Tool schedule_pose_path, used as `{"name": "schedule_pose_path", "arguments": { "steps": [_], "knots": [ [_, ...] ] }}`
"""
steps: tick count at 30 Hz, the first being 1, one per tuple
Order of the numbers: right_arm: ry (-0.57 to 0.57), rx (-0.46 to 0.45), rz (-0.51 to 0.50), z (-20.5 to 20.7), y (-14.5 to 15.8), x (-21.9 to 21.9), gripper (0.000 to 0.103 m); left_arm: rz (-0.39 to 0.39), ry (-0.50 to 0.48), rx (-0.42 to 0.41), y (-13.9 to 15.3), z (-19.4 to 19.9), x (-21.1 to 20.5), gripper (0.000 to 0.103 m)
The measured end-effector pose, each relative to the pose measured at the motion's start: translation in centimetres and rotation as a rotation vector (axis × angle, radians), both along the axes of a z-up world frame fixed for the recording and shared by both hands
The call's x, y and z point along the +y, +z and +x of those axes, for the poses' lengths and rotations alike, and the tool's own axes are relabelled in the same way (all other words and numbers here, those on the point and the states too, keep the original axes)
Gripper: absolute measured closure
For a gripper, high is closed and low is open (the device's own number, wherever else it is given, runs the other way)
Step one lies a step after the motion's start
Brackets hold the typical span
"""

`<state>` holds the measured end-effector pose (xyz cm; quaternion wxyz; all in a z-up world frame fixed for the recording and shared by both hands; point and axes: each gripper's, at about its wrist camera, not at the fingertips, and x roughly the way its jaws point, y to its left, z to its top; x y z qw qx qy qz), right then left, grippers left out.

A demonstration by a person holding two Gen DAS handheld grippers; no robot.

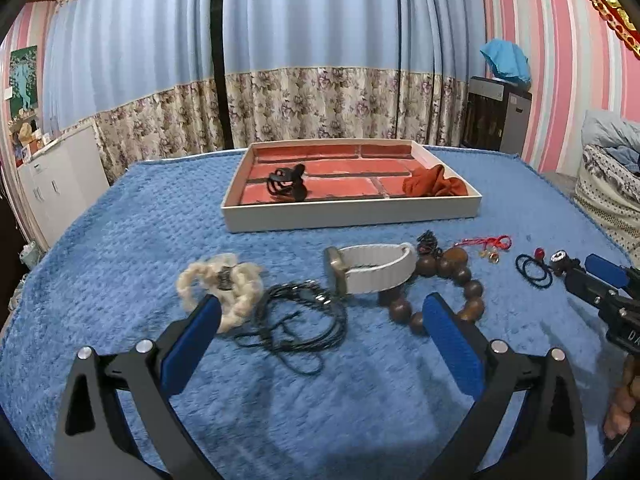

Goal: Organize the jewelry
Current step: 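Move both open tools back toward the remaining jewelry, then grasp the white-band watch with the left tool while the right tool grasps the red string charm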

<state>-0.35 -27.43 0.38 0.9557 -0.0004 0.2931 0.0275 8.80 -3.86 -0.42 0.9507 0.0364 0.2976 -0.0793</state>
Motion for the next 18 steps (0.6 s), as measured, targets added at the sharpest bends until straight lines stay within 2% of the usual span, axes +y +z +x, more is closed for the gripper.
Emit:
{"name": "schedule_pose_path", "arguments": {
  "steps": [11,18],
  "knots": [
    [-0.012,-0.029,0.02,3.1,1.2,-1.4,0.032,0.031,-0.043,0.068,-1.4,4.9,-3.8,0.005],
    [-0.011,0.017,0.016,5.1,0.3,-1.7,0.032,0.052,-0.01,0.108,-2.3,7.4,-4.5,0.005]
  ]
}}
